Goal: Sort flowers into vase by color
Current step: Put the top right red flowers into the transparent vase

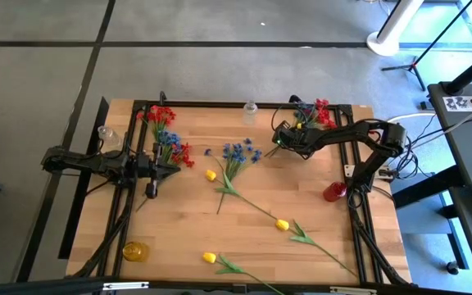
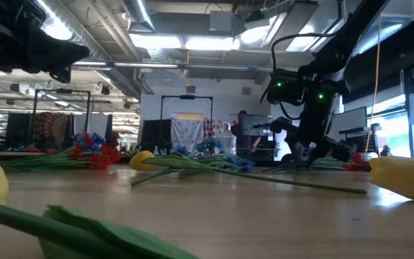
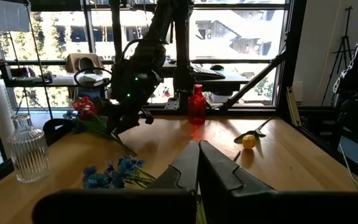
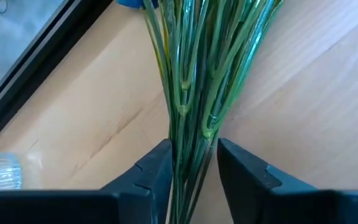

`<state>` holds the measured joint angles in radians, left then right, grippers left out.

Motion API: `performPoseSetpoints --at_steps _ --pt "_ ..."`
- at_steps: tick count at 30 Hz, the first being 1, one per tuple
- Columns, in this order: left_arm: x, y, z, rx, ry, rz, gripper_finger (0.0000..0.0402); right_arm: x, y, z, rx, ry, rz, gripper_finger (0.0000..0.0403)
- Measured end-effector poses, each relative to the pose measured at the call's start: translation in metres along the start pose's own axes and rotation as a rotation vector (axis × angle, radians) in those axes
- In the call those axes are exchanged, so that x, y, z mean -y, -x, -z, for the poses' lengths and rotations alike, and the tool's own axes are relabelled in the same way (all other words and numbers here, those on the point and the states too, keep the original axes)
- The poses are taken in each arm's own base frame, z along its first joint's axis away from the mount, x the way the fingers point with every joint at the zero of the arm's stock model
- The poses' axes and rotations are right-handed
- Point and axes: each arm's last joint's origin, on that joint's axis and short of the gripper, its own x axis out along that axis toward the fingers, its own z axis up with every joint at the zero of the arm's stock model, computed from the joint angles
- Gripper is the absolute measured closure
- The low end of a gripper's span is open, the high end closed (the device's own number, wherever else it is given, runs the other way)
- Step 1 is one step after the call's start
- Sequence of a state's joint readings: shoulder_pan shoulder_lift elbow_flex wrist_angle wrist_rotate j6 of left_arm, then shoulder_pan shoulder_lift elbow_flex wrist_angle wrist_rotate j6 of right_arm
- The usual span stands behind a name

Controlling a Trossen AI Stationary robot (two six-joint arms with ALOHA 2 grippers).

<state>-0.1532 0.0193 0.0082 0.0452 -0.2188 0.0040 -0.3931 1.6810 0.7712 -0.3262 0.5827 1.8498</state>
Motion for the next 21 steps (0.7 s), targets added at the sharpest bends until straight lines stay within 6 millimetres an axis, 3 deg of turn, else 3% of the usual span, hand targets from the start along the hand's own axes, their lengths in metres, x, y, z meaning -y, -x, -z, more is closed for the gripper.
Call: performPoseSetpoints --at_steps 15,21 --pt "0.000 0.000 0.000 0.000 0.000 0.000 0.0399 -0.004 0.014 -0.007 -0.028 0.021 -0.034 0.0297" --pt "0.000 0.000 0.000 0.000 0.000 -0.001 0.0399 -0.002 0.009 -0.005 -0.042 0.034 -0.004 0.0297"
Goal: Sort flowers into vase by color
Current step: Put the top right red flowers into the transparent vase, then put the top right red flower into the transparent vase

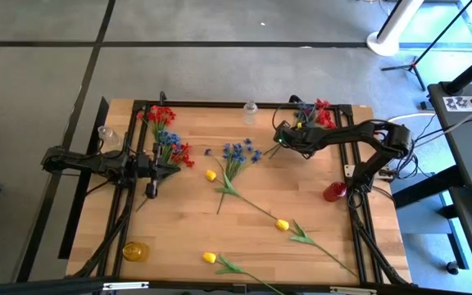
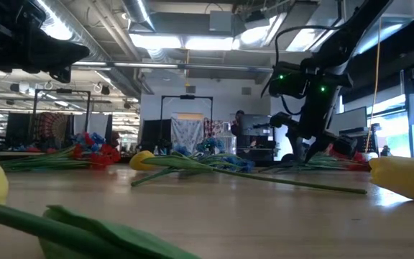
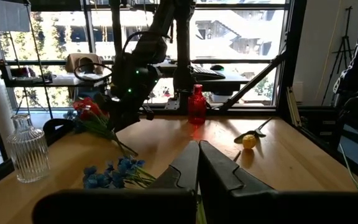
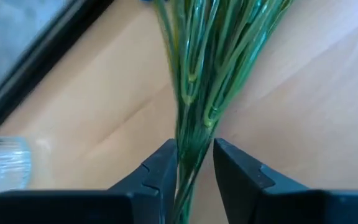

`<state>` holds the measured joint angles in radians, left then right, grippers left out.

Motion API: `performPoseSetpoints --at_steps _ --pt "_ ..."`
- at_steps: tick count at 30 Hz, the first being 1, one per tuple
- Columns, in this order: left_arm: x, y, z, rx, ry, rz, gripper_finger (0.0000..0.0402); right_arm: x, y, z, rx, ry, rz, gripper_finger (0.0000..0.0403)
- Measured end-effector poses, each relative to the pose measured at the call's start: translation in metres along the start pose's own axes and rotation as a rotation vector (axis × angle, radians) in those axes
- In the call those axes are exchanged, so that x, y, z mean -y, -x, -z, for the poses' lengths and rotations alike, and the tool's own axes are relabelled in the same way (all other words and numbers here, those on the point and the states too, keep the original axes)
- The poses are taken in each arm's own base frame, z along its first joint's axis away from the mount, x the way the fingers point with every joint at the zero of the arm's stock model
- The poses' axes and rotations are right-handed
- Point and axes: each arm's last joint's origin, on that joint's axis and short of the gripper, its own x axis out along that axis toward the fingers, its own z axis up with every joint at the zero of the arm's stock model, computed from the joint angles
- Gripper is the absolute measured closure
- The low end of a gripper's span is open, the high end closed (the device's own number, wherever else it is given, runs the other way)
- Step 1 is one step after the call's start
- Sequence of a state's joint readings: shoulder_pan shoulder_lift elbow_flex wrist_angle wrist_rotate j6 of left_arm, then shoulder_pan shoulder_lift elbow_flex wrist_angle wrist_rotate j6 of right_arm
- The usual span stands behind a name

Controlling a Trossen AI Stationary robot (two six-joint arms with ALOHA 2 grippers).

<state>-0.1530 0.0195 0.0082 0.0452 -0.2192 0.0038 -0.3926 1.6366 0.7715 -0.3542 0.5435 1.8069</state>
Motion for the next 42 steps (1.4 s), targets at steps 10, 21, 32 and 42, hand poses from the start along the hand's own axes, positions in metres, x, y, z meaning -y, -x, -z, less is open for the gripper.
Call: performPoseSetpoints --at_steps 10,21,32,42 --pt "0.000 0.000 0.000 0.000 0.000 0.000 0.0399 0.000 -0.004 0.001 0.024 -0.017 -0.002 0.0308" --pt "0.000 0.000 0.000 0.000 0.000 0.000 0.0399 -0.013 0.023 0.004 0.146 0.041 -0.171 0.0388" --pt "0.000 0.000 0.000 0.000 0.000 0.000 0.0399 -0.084 0.158 0.032 0.479 0.587 -0.571 0.0399" --pt "0.000 0.000 0.000 0.000 0.000 0.000 0.0399 -0.136 0.157 -0.010 0.688 0.785 -0.957 0.0399"
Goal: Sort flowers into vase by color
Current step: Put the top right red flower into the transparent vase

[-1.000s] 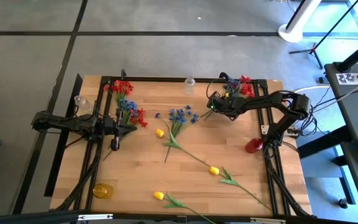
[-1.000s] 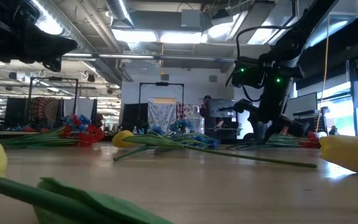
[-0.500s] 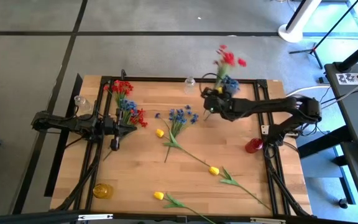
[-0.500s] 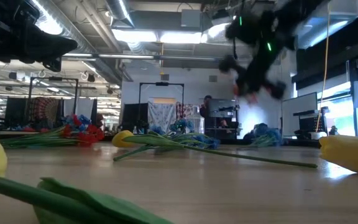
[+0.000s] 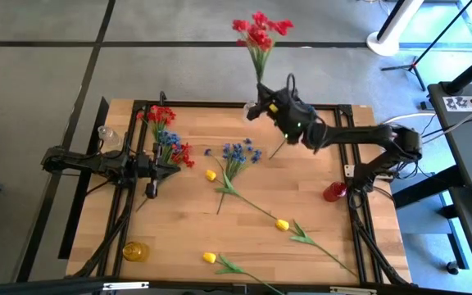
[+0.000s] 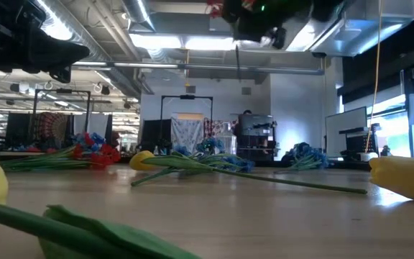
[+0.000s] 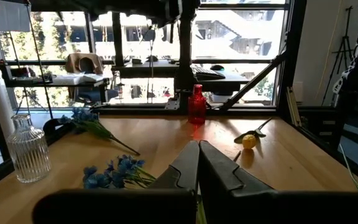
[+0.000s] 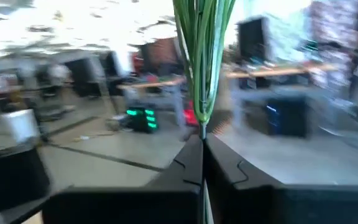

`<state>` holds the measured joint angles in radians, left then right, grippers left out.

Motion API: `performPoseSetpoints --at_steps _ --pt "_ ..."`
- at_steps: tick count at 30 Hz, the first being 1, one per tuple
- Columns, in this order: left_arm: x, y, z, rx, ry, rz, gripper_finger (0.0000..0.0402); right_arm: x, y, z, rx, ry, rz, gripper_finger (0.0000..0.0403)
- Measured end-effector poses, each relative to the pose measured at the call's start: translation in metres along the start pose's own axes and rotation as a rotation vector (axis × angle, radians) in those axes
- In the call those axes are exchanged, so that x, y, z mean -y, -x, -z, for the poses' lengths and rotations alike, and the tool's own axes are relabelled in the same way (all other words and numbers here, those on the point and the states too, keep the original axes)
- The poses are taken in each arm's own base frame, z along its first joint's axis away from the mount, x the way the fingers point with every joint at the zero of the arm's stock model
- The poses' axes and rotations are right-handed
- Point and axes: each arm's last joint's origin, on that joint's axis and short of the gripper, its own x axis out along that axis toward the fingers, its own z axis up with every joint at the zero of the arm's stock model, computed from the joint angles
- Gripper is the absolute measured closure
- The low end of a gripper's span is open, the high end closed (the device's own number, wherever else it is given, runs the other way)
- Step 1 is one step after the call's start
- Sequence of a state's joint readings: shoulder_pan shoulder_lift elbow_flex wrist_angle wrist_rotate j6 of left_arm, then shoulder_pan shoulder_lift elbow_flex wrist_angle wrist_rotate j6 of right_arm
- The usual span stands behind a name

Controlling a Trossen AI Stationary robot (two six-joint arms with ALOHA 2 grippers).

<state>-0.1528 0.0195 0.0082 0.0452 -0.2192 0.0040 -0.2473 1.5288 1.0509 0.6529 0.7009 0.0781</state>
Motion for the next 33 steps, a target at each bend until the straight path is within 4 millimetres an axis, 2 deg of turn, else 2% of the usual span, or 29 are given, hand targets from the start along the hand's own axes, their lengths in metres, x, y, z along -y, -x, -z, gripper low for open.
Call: performPoseSetpoints --at_steps 8,14,20,33 --pt "0.000 0.000 0.000 0.000 0.000 0.000 0.0399 0.057 -0.048 0.052 0.147 0.020 -0.186 0.0400" --pt "0.000 0.000 0.000 0.000 0.000 0.000 0.0399 0.071 -0.065 0.087 0.196 -0.007 -0.218 0.0401" --pt "0.000 0.000 0.000 0.000 0.000 0.000 0.0399 0.074 -0.068 0.095 0.186 0.040 -0.236 0.0401" --pt "0.000 0.000 0.000 0.000 0.000 0.000 0.0399 0.075 -0.069 0.100 0.151 0.110 -0.221 0.0398"
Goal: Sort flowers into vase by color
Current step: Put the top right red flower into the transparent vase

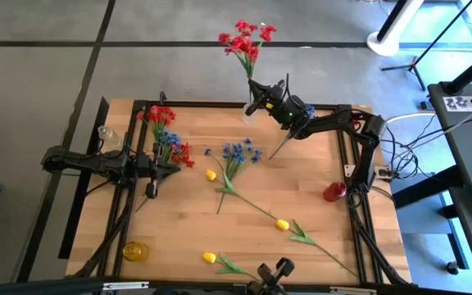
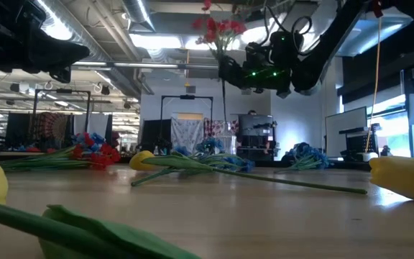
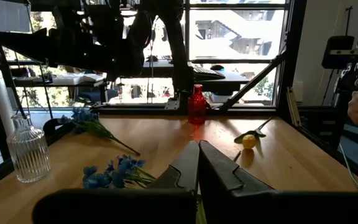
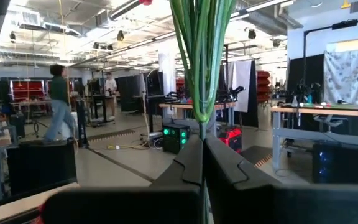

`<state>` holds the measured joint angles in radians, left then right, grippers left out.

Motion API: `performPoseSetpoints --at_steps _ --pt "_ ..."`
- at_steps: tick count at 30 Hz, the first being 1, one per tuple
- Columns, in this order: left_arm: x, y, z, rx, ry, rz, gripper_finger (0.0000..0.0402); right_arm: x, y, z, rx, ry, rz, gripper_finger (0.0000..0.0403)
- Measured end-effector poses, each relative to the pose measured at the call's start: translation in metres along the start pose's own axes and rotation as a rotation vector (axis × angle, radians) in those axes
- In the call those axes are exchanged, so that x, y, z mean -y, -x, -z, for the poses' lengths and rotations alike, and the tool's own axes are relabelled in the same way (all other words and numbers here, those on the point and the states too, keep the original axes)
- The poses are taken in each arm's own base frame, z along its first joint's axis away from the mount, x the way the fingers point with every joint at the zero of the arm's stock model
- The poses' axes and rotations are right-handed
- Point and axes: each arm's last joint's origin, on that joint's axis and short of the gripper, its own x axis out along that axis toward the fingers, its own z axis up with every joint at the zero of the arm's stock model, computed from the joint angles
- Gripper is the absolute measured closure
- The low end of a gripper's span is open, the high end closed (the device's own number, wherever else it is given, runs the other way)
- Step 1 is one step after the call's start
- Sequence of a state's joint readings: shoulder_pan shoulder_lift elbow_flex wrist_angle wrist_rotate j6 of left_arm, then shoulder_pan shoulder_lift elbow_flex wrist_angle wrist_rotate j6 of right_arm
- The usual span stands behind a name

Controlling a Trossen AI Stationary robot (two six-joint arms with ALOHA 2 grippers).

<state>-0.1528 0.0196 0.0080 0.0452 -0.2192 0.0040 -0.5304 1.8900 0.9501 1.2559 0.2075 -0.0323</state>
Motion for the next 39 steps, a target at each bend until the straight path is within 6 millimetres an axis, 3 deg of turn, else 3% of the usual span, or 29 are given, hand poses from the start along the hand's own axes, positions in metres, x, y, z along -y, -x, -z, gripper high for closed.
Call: performPoseSetpoints --at_steps 13,21,39 --pt "0.000 0.000 -0.001 0.007 -0.001 0.000 0.0399 0.000 0.000 0.005 -0.048 0.020 -0.001 0.0398" --pt "0.001 0.001 -0.015 0.149 0.188 0.045 0.0399 0.000 0.001 0.011 -0.117 0.035 -0.003 0.0398" --pt "0.002 0.001 -0.016 0.163 0.136 0.093 0.0399 0.000 0.002 0.018 -0.184 0.070 0.018 0.0397"
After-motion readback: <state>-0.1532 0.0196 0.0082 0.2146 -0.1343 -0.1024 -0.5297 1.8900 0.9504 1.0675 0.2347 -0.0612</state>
